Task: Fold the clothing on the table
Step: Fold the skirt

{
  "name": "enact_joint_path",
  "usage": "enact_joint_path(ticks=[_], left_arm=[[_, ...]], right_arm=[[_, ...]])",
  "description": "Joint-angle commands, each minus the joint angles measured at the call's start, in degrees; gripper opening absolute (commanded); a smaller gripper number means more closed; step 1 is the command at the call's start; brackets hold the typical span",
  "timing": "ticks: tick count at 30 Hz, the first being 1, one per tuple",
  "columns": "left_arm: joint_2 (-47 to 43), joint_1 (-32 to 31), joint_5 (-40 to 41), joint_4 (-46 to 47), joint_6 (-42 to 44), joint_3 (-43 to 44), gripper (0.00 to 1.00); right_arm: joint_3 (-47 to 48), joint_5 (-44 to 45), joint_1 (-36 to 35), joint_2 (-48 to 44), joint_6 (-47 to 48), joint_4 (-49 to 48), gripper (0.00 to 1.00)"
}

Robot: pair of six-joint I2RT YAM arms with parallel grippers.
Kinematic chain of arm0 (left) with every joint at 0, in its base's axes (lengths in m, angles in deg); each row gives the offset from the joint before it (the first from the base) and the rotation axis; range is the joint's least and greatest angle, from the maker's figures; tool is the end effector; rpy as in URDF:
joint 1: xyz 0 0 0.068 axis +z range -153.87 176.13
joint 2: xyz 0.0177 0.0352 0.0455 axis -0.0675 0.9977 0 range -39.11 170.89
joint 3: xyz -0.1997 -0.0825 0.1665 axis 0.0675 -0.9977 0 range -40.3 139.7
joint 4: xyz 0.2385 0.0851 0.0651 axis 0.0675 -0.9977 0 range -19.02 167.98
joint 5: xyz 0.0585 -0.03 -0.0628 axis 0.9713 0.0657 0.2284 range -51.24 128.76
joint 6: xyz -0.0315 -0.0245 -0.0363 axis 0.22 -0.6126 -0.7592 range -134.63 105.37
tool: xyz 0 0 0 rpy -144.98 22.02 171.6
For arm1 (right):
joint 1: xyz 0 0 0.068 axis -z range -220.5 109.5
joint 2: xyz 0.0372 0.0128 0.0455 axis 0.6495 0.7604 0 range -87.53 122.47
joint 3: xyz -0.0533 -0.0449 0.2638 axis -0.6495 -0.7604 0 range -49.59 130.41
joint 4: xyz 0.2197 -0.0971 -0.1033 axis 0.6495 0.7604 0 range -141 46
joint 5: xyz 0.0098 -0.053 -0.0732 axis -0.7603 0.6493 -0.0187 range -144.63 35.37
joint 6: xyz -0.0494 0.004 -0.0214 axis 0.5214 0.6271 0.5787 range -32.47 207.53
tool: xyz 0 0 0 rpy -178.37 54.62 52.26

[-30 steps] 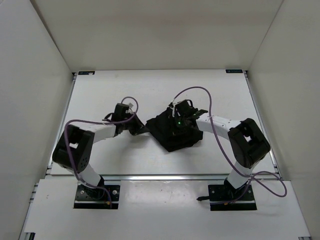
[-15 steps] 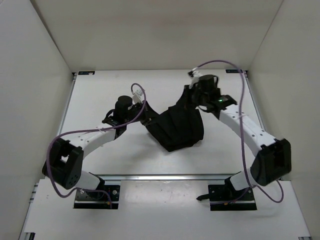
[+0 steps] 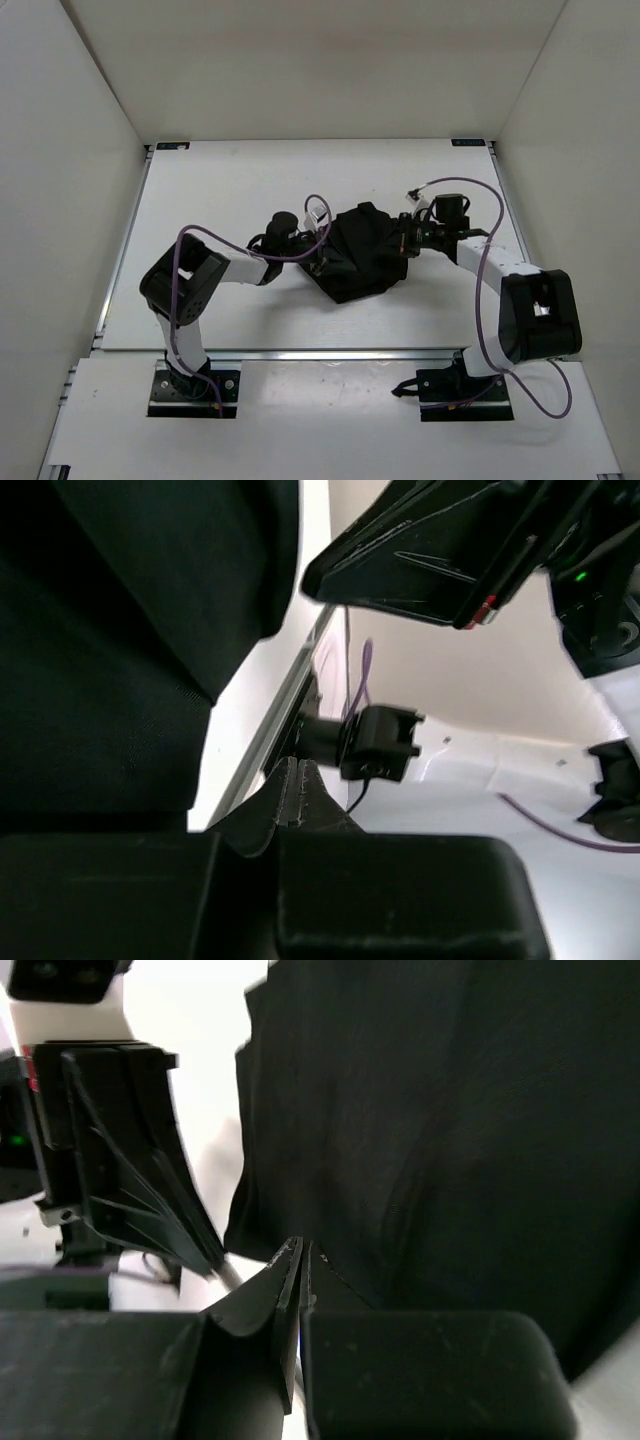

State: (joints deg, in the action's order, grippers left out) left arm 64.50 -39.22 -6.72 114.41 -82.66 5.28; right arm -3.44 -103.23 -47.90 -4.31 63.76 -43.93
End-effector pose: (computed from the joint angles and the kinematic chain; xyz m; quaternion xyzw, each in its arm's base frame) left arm 0.2747 -0.2260 0.1575 -0.0061 0.7931 -0.6049 0.0705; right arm 0.2846 0.0640 0.2080 -0.0393 0.8537 0.4604 0.2402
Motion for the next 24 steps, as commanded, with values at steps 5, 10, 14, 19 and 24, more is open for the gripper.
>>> enact_joint_path(ticks=[5,10,14,19,24], left_arm=[[3.61,-1.82,-1.73,0.77,1.31,-3.83,0.0],[6.25,-2.61,-0.32,-6.87,5.88,-3.75,0.0],[8.0,-2.88,2.05,-13.2,8.69,-2.78,0.0],[7.13,-0.34,4.34,-16.3,9.93,-4.8,0.0],[5.55,1.07,4.69,-18.75,11.43,-3.75,0.0]], right_arm=[[-4.22,-5.9,-2.8,5.45,0.04,-10.49,0.0],[-6.95,-6.94,-0.25,7.92,0.3,-12.87,0.0],[-6.78,-6.51,0.72,10.55,2.94,-11.03,0.0],[-7.13,-5.81,1.86,13.37,4.52,-10.5,0.0],[-6.43,-6.51,3.88,12.85,4.52,-9.71,0.0]])
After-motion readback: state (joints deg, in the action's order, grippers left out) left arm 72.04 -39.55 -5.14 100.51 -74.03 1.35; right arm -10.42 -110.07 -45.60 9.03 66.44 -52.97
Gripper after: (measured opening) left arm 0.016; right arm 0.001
